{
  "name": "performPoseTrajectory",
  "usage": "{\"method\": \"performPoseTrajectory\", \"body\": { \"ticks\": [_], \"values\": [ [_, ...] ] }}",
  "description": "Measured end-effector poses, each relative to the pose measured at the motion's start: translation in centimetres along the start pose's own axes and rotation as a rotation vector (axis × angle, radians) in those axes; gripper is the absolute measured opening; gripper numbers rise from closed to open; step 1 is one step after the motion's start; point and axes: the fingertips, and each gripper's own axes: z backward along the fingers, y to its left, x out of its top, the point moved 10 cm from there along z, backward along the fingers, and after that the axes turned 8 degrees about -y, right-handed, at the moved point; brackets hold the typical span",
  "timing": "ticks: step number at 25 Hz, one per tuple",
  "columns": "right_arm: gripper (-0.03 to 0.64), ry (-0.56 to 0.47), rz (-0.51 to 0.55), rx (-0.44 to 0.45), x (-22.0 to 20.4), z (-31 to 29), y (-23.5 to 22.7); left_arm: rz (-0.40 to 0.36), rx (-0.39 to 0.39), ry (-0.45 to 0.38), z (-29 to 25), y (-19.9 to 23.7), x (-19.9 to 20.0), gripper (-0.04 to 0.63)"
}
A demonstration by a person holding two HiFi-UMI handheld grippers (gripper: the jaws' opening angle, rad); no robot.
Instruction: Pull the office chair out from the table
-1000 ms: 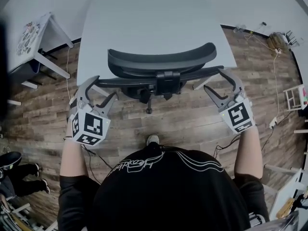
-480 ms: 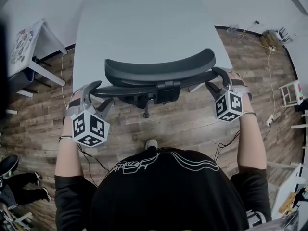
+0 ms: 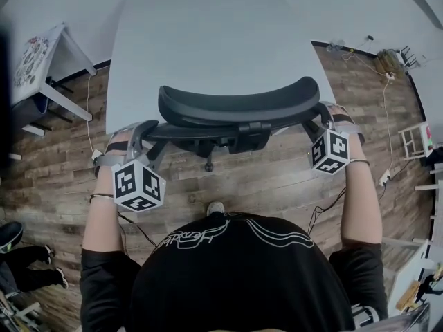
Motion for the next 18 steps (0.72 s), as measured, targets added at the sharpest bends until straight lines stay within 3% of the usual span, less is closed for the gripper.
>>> {"method": "performPoseTrajectory", "body": {
  "ticks": [9,18],
  "values": [
    [0.201,0.127,0.014,0.093,0.95,-0.39,-0.6,-0.007,-0.013,0.03,-0.17,0.08,0.08,0.201],
    [0.202,0.106,-0.024,0.035,0.92,0.04,-0.4,0.049,-0.048,0.08,-0.25,0.71,0.32,0.201]
  ]
}}
